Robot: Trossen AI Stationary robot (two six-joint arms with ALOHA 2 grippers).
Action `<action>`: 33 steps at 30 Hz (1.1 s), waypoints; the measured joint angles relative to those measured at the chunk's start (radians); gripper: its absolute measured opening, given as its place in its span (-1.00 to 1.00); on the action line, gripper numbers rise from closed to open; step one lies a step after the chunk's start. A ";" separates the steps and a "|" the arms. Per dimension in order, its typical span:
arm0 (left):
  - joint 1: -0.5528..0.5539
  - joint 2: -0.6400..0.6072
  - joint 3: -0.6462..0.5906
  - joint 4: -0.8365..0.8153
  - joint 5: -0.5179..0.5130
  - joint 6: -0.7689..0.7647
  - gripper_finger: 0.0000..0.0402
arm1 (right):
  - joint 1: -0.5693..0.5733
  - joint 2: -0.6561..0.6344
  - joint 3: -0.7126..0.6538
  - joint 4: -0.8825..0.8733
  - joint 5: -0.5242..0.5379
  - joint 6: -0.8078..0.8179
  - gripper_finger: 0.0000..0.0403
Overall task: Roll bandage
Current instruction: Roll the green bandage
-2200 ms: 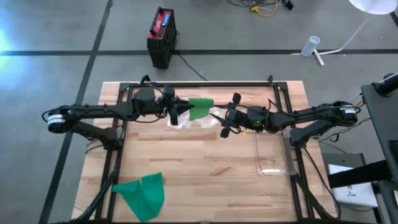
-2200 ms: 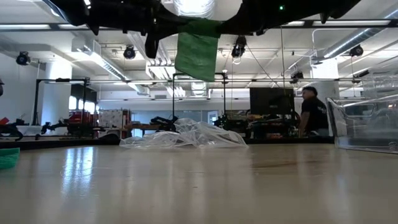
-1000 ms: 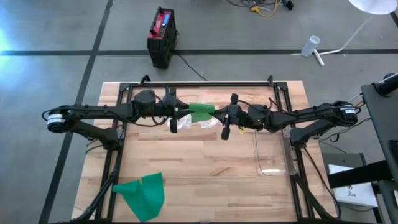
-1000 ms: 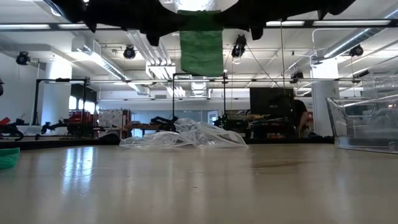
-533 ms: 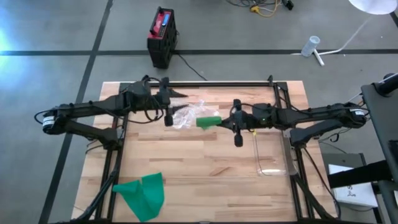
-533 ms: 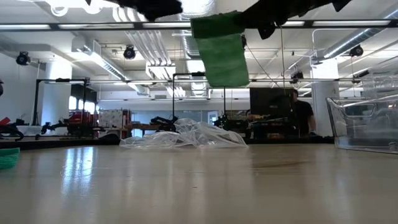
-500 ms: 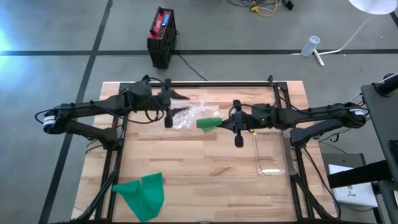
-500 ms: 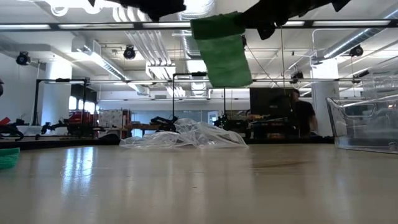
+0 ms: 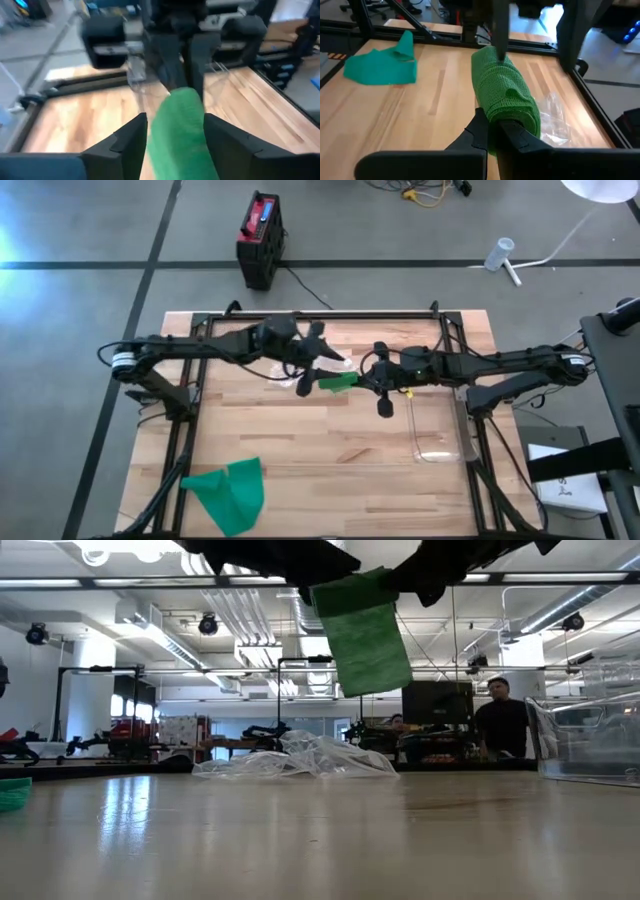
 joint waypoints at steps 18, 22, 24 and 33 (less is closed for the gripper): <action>-0.034 0.131 0.076 -0.024 -0.130 -0.064 -0.69 | -0.001 0.033 0.000 -0.069 0.110 -0.002 -0.99; -0.036 0.131 0.068 0.003 -0.134 -0.056 -0.96 | 0.000 0.045 0.000 -0.061 0.108 -0.008 -0.99; -0.036 0.131 0.067 0.022 -0.135 -0.056 -0.96 | 0.000 0.048 0.000 -0.063 0.105 -0.010 -0.99; -0.038 0.129 0.066 0.052 -0.137 -0.043 -0.99 | 0.000 0.053 0.000 -0.059 0.104 -0.010 -0.99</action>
